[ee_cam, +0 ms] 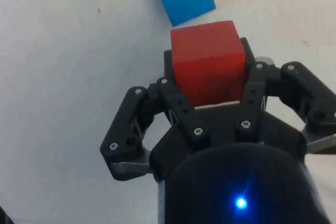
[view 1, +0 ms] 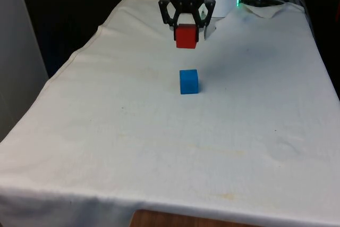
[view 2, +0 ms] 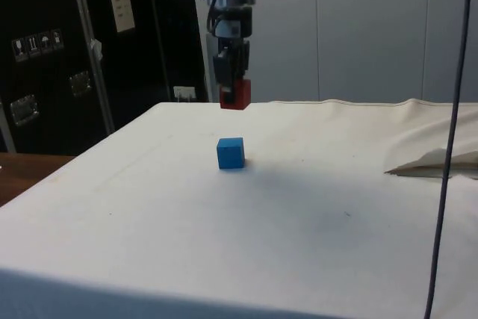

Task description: Stack the two cubes.

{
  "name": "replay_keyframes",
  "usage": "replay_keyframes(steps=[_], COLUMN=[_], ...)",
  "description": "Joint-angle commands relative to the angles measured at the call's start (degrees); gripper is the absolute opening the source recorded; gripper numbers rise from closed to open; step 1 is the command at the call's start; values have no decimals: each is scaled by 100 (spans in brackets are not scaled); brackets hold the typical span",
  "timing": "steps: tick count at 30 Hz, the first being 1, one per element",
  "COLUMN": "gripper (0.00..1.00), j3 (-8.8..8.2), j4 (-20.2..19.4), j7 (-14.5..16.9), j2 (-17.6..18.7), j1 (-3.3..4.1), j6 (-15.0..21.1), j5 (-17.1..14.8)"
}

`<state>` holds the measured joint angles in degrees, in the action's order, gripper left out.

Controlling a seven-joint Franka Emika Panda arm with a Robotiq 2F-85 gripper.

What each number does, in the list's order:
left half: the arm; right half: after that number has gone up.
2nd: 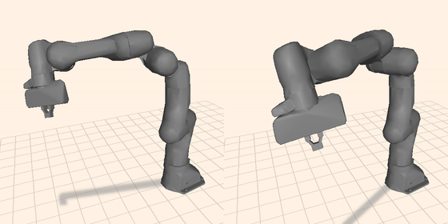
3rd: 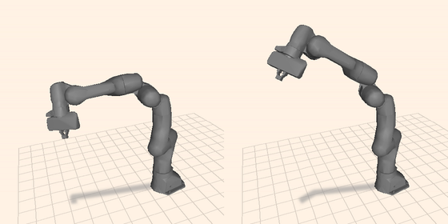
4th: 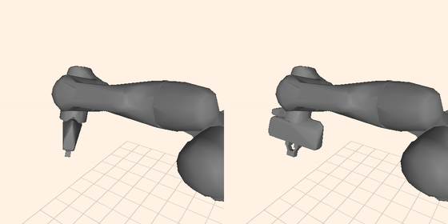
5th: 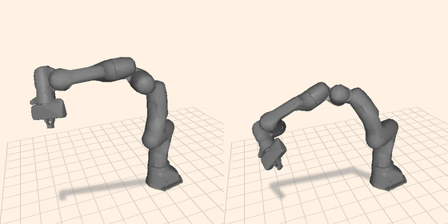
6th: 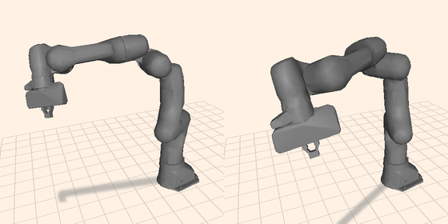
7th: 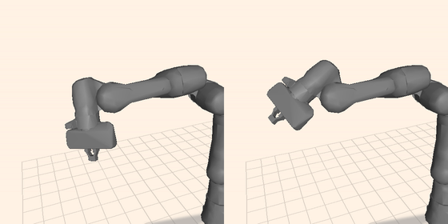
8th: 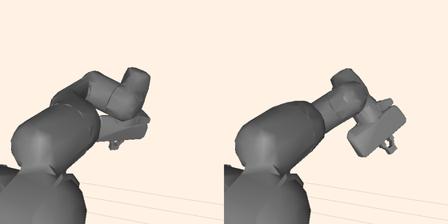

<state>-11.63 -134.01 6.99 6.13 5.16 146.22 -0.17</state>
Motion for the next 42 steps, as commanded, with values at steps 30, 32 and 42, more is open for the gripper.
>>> replay_keyframes(steps=[30, 32, 42], gripper=[1, 1, 1], j3=[120, 132, 235], j4=[596, 613, 693], j7=[-29, -34, -74], j2=[785, 819, 1037], j1=[17, 17, 11], j6=[-57, -57, 0], j5=[-23, -23, -69])
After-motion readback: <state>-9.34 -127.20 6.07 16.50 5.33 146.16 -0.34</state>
